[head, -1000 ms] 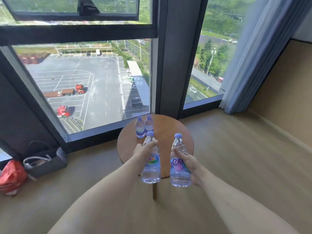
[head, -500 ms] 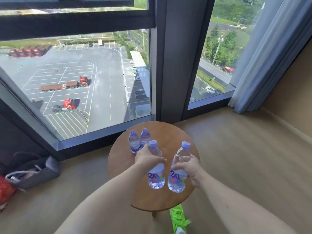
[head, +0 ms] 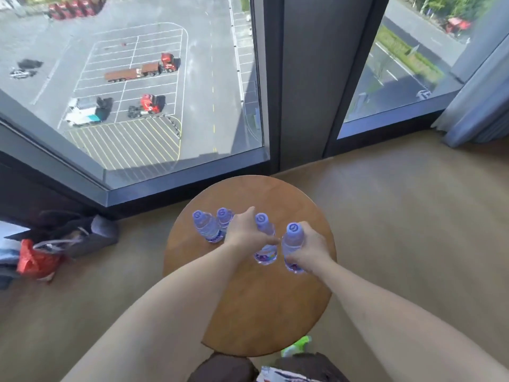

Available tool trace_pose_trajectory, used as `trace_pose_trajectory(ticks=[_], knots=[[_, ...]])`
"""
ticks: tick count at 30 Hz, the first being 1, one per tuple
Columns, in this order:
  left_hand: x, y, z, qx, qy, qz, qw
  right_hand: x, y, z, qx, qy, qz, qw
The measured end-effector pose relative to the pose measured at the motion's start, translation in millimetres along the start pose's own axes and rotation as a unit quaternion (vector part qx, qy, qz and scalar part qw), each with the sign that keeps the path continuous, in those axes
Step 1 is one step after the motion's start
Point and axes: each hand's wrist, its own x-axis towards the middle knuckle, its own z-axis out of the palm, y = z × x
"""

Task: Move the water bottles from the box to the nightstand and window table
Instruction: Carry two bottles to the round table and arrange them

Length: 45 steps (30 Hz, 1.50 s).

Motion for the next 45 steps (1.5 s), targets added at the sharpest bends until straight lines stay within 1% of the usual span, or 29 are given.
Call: trace_pose_trajectory(ticks=[2, 6, 8, 14, 19, 24, 28, 29, 31, 33, 37, 40, 45], knots=[[21, 5, 1, 0.027, -0.002, 0.013, 1.000, 18, 2, 0, -0.032, 0.005, -0.011, 0.999], [55, 0, 8, 0.052, -0.011, 0.030, 0.998, 48, 7, 6, -0.086, -0.021, 0.018, 0.996], [69, -7, 11, 0.054, -0.016, 0.022, 0.998, 60, 9, 12, -0.090, -0.021, 0.023, 0.995], [102, -27, 15, 0.073, -0.026, 0.004, 0.997, 96, 2, 35, -0.078, -0.011, -0.002, 0.997], [120, -33, 8, 0.086, -0.022, -0.008, 0.996, 119, -6, 46, -0.093, -0.029, -0.029, 0.995], [124, -29, 1, 0.151, -0.075, 0.030, 0.985, 134, -7, 52, -0.113, -0.041, -0.021, 0.993], [127, -28, -9, 0.217, -0.115, 0.120, 0.962, 136, -7, 45, -0.170, -0.064, -0.006, 0.983], [127, -27, -10, 0.234, -0.116, 0.144, 0.954, 134, -8, 44, -0.170, -0.062, -0.006, 0.983], [126, -25, -13, 0.261, -0.117, 0.173, 0.942, 127, -9, 42, -0.134, -0.036, -0.002, 0.990], [126, -25, -16, 0.269, -0.116, 0.180, 0.939, 122, -9, 39, -0.098, -0.005, 0.001, 0.995], [122, -26, -25, 0.279, -0.113, 0.181, 0.936, 118, -12, 33, -0.044, 0.033, -0.001, 0.998], [116, -26, -26, 0.293, -0.110, 0.179, 0.933, 116, -15, 33, -0.039, 0.030, -0.012, 0.999], [109, -21, -18, 0.304, -0.110, 0.187, 0.928, 112, -20, 38, -0.062, 0.007, -0.035, 0.997]])
